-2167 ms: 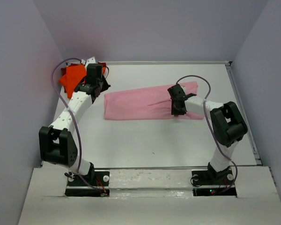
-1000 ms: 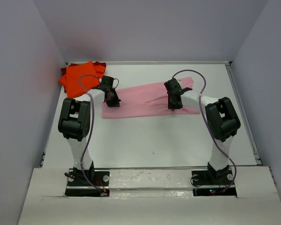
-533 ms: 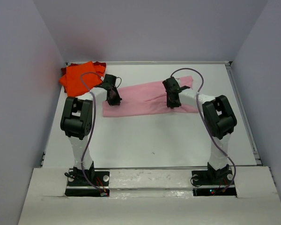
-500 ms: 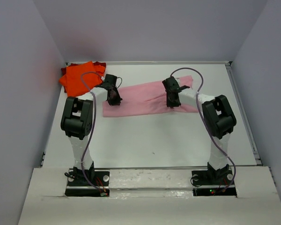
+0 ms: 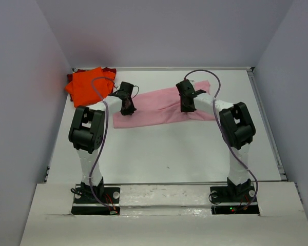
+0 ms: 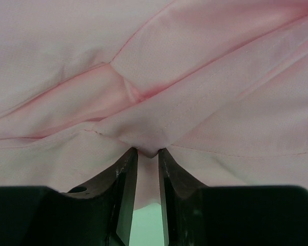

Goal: Fold and stack the t-shirts
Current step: Fold the tshirt

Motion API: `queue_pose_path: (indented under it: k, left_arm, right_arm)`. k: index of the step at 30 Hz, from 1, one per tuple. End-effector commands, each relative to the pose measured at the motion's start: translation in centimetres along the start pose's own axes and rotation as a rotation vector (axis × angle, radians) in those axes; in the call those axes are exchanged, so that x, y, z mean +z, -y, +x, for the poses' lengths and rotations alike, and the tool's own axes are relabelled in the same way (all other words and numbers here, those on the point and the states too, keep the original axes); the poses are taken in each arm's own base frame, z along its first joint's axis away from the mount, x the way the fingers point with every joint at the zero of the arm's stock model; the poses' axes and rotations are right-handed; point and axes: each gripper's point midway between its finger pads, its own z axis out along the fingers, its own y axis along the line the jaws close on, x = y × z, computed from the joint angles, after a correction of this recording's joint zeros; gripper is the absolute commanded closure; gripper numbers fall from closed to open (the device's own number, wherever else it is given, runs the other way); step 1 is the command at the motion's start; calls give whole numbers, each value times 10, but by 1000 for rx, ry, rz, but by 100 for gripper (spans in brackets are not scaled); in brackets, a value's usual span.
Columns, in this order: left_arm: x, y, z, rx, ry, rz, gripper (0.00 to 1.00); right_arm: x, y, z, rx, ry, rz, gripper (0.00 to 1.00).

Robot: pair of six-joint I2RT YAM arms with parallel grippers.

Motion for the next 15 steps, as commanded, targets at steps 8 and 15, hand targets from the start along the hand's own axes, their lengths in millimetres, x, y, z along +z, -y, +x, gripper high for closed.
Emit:
queue_pose_path:
  k: [8, 15]
  left_arm:
    - [5, -33, 47, 78, -128, -149, 95]
    - [5, -31, 48, 90, -128, -149, 95]
  right_arm:
    - [9, 8, -27, -5, 36, 30, 72]
    - [24, 16, -60, 18, 66, 37, 71]
